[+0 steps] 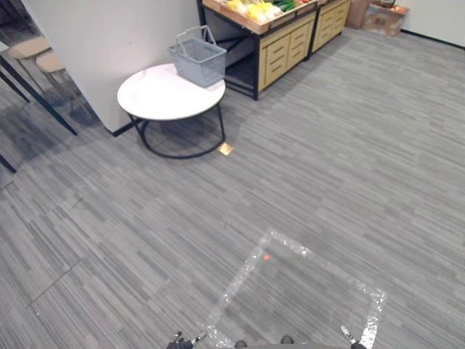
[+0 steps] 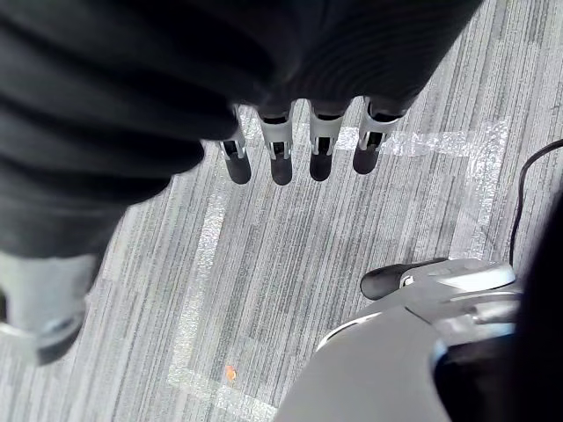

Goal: Pick vegetable in the basket

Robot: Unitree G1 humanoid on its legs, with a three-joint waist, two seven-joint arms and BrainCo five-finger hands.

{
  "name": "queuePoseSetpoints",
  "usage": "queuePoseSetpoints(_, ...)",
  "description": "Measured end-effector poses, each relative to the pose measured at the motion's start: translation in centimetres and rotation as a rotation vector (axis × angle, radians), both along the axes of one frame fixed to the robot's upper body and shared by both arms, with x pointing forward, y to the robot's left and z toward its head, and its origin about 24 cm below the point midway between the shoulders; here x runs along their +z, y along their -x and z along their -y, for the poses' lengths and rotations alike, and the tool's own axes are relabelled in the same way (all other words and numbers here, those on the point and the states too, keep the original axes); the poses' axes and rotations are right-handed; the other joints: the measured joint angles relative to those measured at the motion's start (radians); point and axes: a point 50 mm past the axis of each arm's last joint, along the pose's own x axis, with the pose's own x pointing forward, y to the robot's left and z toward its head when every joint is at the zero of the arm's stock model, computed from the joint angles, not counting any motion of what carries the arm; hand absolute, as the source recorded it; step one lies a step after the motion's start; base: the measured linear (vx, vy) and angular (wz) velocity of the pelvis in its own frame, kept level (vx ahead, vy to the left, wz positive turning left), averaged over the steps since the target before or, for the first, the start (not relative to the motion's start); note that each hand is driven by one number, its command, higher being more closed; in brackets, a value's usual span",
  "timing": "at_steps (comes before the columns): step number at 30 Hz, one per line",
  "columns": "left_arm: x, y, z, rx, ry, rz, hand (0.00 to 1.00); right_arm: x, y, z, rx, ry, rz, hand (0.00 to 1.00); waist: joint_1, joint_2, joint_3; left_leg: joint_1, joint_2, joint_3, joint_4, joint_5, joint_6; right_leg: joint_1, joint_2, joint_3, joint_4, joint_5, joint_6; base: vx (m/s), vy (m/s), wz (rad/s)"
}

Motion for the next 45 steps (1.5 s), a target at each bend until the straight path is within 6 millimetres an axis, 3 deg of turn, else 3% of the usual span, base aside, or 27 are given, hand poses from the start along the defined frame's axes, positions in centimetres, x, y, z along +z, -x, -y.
queuePoseSetpoints(39,-0.1,-0.5,0.4,0.062,0.019,0.021,0.0,0.1,-0.4,0.1,-0.055,-0.006,0.023,0.0,0.001,0.022,0.012,0.02,0.012,0.025,0.001,-0.009,-0.011,0.03,0.012,0.001,-0.022,0.005,-0.009,-0.02,-0.012,-0.02)
queuePoseSetpoints(42,0.0,-0.9,0.2,0.066,0.017,0.029,0.0,0.1,-0.7,0.2,-0.044,-0.003,0.03,0.0,0.003,0.019,0.029,-0.05,0.028,0.026,0.146,-0.072,-0.027,0.0,0.014,0.001,0.027,-0.016,-0.034,0.01,-0.041,0.03)
queuePoseSetpoints(43,0.1,-1.1,-0.1,0.074,0.011,0.038,0.0,0.1,-1.1,0.0,-0.034,-0.004,0.039,0.0,0.005,0.012,0.05,-0.106,0.034,0.029,0.269,-0.095,-0.051,-0.01,0.01,-0.002,0.054,-0.035,-0.042,-0.05,-0.07,0.11)
queuePoseSetpoints(45,0.3,-1.9,-0.3,0.089,0.008,0.064,0.0,0.2,-1.7,0.1,-0.022,-0.001,0.049,0.0,0.009,0.007,0.088,-0.227,0.052,0.03,0.533,-0.094,-0.053,-0.014,0.006,-0.005,0.088,-0.067,-0.061,-0.09,-0.094,0.09)
